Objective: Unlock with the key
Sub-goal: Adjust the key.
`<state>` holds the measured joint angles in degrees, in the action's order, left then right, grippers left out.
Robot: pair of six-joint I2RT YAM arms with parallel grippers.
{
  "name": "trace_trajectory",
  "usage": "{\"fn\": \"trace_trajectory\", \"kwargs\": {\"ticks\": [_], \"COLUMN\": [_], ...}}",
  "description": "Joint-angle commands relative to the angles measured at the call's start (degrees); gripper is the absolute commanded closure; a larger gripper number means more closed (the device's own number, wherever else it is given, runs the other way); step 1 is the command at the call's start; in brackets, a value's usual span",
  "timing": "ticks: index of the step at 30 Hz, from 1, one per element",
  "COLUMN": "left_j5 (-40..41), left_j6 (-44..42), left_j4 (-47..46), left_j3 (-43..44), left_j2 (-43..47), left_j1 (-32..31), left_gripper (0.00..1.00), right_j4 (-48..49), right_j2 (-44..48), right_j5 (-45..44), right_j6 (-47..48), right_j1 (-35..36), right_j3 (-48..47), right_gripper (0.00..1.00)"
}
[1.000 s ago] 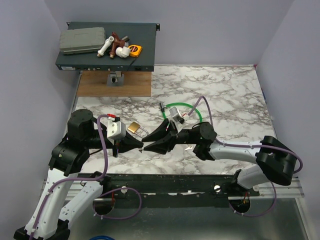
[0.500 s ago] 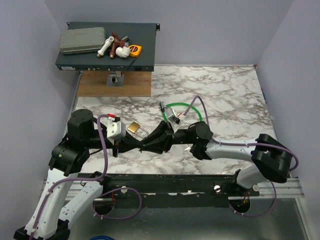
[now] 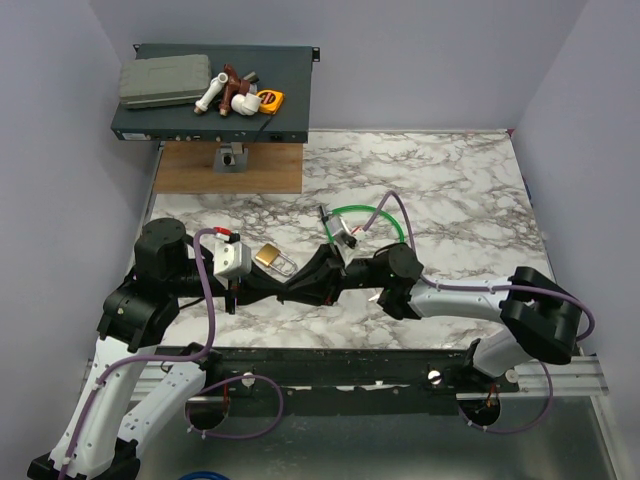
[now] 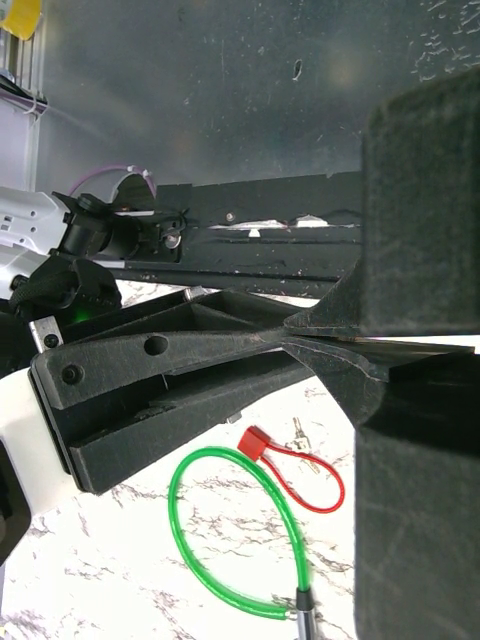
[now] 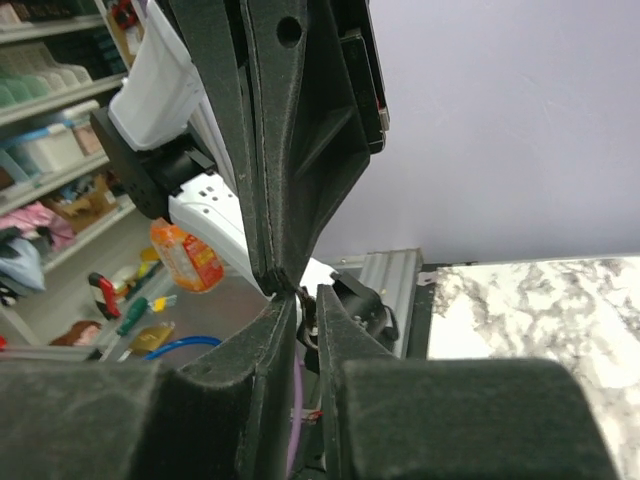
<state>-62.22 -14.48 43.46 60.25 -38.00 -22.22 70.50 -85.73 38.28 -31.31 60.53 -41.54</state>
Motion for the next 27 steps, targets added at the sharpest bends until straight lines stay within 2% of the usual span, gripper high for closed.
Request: {"fn": "trace_trajectory", "kwargs": {"ticks": [1, 3, 14, 15, 18, 20, 23, 24, 27], "left_j5": [-0.9, -0.8, 0.0, 0.2, 0.8, 0.9, 1.4, 1.6, 2.3], "left_j6": [0.7, 0.8, 1.0, 1.2, 1.8, 2.6, 4.1, 4.5, 1.0], "left_j4": [-1.1, -1.1, -0.8, -0.9, -0.9, -1.2, -2.1, -2.2, 0.0], "left_j3": [0.7, 0.8, 1.6, 1.8, 2.8, 3.3, 4.1, 4.5, 5.9], "left_j2": [-0.2, -0.2, -0.3, -0.5, -0.8, -1.0, -1.2, -1.2, -1.8], "left_j1": [-0.2, -0.2, -0.2, -0.2, -0.2, -0.2, -0.2, -0.2, -0.2], "left_gripper": [1.00, 1.00, 1.00, 0.97, 0.85, 0.63, 0.49, 0.35, 0.25], "right_j4": [0.6, 0.8, -5.2, -6.3, -9.4, -12.4, -18.0, -20.4, -28.5], "right_j2": [-1.2, -1.0, 4.4, 5.0, 6.9, 8.2, 11.2, 12.1, 16.4], "right_j5": [0.8, -0.3, -6.3, -6.5, -6.9, -7.2, -7.8, -8.1, -10.8], "right_j6": [-0.1, -0.1, 1.7, 1.8, 2.2, 2.6, 3.8, 4.2, 5.3], "right_j1": [0.7, 0.7, 0.7, 0.7, 0.6, 0.6, 0.6, 0.6, 0.6], "right_j3": [-2.0, -1.6, 2.1, 2.4, 3.4, 4.0, 4.7, 4.9, 5.8], "right_gripper": [0.90, 0.99, 0.99, 0.99, 0.99, 0.99, 0.99, 0.99, 0.99]}}
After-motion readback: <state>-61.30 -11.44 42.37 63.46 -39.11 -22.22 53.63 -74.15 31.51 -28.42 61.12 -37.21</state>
